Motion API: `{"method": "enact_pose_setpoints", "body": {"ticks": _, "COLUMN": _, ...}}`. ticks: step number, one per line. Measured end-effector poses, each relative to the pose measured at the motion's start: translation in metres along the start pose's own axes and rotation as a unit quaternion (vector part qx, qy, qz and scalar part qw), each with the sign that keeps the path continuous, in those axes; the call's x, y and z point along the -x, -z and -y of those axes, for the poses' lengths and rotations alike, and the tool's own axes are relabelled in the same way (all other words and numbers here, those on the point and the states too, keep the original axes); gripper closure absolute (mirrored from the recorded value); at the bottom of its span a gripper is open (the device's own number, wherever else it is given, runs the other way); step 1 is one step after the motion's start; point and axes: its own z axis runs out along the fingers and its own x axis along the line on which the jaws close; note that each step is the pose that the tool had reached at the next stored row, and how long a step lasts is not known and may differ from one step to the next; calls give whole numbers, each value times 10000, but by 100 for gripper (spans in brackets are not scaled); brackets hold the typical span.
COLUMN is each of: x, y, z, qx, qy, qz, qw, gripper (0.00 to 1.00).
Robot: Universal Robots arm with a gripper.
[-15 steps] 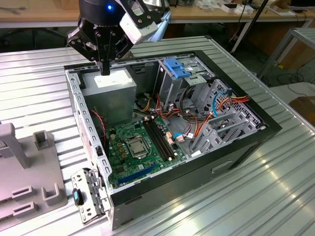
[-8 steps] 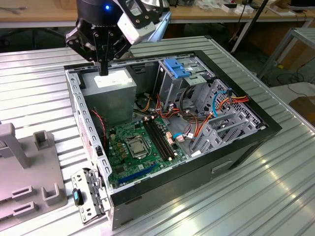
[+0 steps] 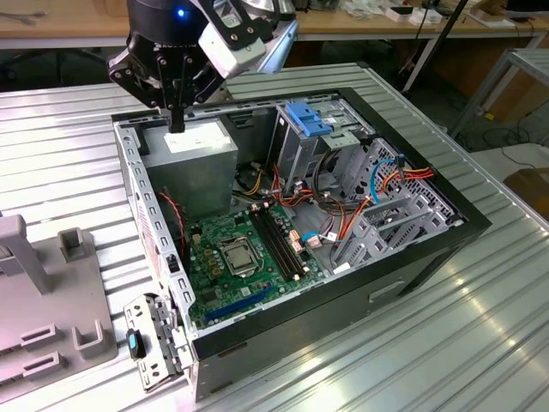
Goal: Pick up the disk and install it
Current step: 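Reach for the disk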
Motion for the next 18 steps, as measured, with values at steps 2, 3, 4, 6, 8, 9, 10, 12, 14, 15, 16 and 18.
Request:
{"method": "enact_pose_setpoints", "body": {"ticks": 2, "x": -22, "y": 0, "z": 2, "qx": 0, "qy": 0, "qz": 0, "qw": 10000, "gripper": 89}}
{"method": "enact_pose_setpoints", "body": {"ticks": 3, "x": -33, "y": 1, "z": 2, "qx": 0, "qy": 0, "qz": 0, "qw": 10000, "gripper": 89}}
{"method": "enact_pose_setpoints", "body": {"ticks": 4, "x": -45, "y": 1, "z": 3, "qx": 0, "qy": 0, "qz": 0, "qw": 10000, "gripper": 89}}
{"method": "enact_pose_setpoints", "body": {"ticks": 6, "x": -75, "y": 2, "z": 5, "qx": 0, "qy": 0, "qz": 0, "qw": 10000, "gripper": 89}}
{"method": "enact_pose_setpoints", "body": {"ticks": 8, "x": -90, "y": 2, "z": 7, "qx": 0, "qy": 0, "qz": 0, "qw": 10000, "gripper": 89}}
{"method": "enact_pose_setpoints", "body": {"ticks": 9, "x": -98, "y": 3, "z": 7, "qx": 0, "qy": 0, "qz": 0, "qw": 10000, "gripper": 89}}
{"method": "enact_pose_setpoints", "body": {"ticks": 10, "x": -107, "y": 3, "z": 8, "qx": 0, "qy": 0, "qz": 0, "qw": 10000, "gripper": 89}}
{"method": "enact_pose_setpoints", "body": {"ticks": 12, "x": -117, "y": 3, "z": 9, "qx": 0, "qy": 0, "qz": 0, "qw": 10000, "gripper": 89}}
{"method": "enact_pose_setpoints", "body": {"ticks": 14, "x": -133, "y": 3, "z": 10, "qx": 0, "qy": 0, "qz": 0, "qw": 10000, "gripper": 89}}
{"method": "enact_pose_setpoints", "body": {"ticks": 15, "x": -137, "y": 4, "z": 10, "qx": 0, "qy": 0, "qz": 0, "qw": 10000, "gripper": 89}}
{"method": "enact_pose_setpoints", "body": {"ticks": 16, "x": -141, "y": 4, "z": 11, "qx": 0, "qy": 0, "qz": 0, "qw": 10000, "gripper": 89}}
{"method": "enact_pose_setpoints", "body": {"ticks": 18, "x": -150, "y": 4, "z": 11, "qx": 0, "qy": 0, "qz": 0, "qw": 10000, "gripper": 89}}
